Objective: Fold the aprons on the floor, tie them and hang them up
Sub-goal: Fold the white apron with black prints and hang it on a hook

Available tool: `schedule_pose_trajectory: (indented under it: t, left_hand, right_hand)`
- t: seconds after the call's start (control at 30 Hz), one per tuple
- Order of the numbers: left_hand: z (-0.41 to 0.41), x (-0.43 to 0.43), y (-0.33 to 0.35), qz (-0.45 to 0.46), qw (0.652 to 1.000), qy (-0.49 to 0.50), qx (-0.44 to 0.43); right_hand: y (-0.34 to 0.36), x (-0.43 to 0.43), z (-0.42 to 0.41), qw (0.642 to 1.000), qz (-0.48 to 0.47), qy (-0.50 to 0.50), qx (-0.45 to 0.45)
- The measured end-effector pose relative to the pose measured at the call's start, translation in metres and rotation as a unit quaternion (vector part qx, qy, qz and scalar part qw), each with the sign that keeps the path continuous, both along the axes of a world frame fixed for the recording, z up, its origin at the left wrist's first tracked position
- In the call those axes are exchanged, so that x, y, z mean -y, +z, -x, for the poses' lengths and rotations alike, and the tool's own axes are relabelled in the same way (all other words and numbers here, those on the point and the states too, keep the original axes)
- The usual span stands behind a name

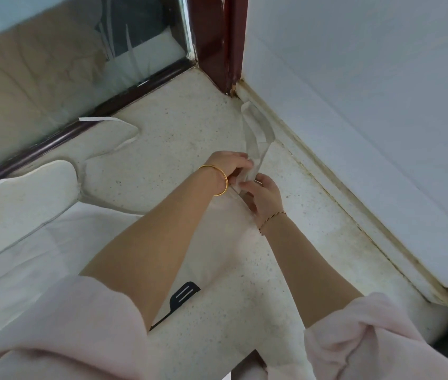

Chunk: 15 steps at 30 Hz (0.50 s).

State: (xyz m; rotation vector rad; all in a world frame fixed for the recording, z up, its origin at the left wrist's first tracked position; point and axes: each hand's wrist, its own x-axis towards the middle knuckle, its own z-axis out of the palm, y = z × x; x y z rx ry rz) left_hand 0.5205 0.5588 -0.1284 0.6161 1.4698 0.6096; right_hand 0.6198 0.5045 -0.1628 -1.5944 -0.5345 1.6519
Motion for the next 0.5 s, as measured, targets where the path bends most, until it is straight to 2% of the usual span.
schedule_pose_trajectory:
  t: [0.23,0.5]
  left_hand:
    - [0.002,-0.002,0.027,0.012,0.997,-0.078,0.018]
    - [0.012,-0.011,0.09,-0.113,0.986,-0.004,0.12]
  right_hand:
    - [-0.002,0.001,0.016,0.986,-0.03,-0.003,0.163]
    - [-0.01,0.006,0.016,0.941,-0.029,0.084,0.327]
